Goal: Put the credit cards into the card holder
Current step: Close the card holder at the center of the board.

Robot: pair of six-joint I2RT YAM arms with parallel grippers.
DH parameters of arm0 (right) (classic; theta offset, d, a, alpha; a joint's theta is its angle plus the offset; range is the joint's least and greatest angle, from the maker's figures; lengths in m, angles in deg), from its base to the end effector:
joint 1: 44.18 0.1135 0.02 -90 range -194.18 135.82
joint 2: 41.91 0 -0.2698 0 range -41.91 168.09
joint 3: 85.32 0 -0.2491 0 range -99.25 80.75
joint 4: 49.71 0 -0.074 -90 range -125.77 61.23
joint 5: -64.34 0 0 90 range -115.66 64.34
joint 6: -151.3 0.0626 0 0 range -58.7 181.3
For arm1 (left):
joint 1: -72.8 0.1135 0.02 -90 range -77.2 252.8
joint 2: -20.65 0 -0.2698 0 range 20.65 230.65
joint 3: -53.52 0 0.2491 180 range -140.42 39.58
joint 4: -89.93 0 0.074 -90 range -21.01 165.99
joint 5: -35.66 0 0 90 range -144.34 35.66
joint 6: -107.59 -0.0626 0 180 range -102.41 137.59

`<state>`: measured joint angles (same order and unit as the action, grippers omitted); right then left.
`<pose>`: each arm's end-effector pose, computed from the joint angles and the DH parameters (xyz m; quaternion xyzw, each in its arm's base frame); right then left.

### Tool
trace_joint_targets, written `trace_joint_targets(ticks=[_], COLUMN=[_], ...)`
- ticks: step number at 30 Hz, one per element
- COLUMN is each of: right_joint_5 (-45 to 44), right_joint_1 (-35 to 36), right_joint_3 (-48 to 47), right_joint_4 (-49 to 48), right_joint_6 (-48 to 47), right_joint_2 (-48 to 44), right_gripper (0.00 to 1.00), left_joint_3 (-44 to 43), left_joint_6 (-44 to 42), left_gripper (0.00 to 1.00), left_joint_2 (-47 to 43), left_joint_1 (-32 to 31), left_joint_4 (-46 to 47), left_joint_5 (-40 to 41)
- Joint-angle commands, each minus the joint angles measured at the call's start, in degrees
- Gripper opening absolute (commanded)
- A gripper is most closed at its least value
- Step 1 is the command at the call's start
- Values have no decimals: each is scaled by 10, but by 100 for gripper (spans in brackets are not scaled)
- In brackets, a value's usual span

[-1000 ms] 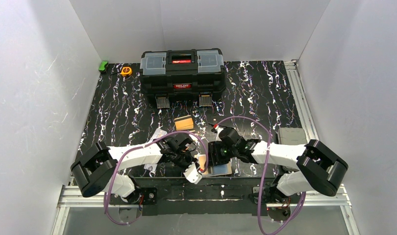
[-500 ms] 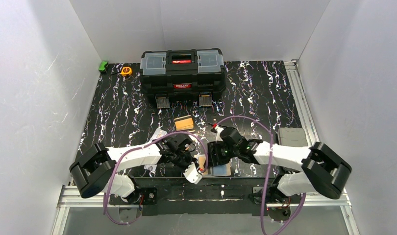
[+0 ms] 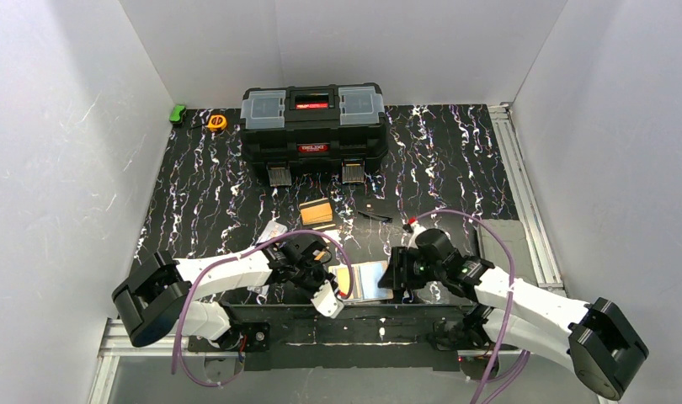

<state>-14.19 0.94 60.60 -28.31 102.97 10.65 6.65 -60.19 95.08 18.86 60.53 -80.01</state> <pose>0.1296 0.1477 0.1620 -0.0694 0.8996 0.3553 0.2440 0.1191 -0.2096 0.1488 0.8789 0.3246 -0.1511 0.3153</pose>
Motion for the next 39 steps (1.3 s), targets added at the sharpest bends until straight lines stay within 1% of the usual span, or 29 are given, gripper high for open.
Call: trace_joint_targets(ticks=[1, 9, 12, 16, 19, 24, 27, 34, 39], right_joint_5=[-5, 11, 39, 97, 104, 102, 119, 165, 203], right_joint_1=[-3, -28, -33, -34, -34, -35, -35, -35, -35], right_joint_3=[41, 72, 90, 97, 87, 67, 59, 54, 15], right_joint_4=[-4, -63, -130, -227, -223, -200, -214, -288, -325], right_joint_6=[34, 36, 50, 68, 61, 52, 50, 56, 43], right_joint_2=[-16, -2, 21, 64, 33, -30, -34, 52, 99], right_gripper=[62, 63, 61, 56, 54, 53, 52, 49, 48], left_joint_3=[4, 4, 4, 3, 4, 5, 5, 6, 7], left_joint_6=[4, -2, -5, -4, -4, -8, -9, -7, -6], left_gripper=[0, 1, 0, 0, 0, 1, 1, 0, 0], left_joint_2=[-15, -13, -11, -10, -10, -10, -9, -12, -12], left_joint_1=[-2, -2, -2, -2, -2, -2, -2, -2, -2], left_joint_4=[-31, -35, -36, -36, -36, -36, -36, -32, -31], left_joint_5=[-1, -2, -3, -5, -6, -7, -8, -5, -6])
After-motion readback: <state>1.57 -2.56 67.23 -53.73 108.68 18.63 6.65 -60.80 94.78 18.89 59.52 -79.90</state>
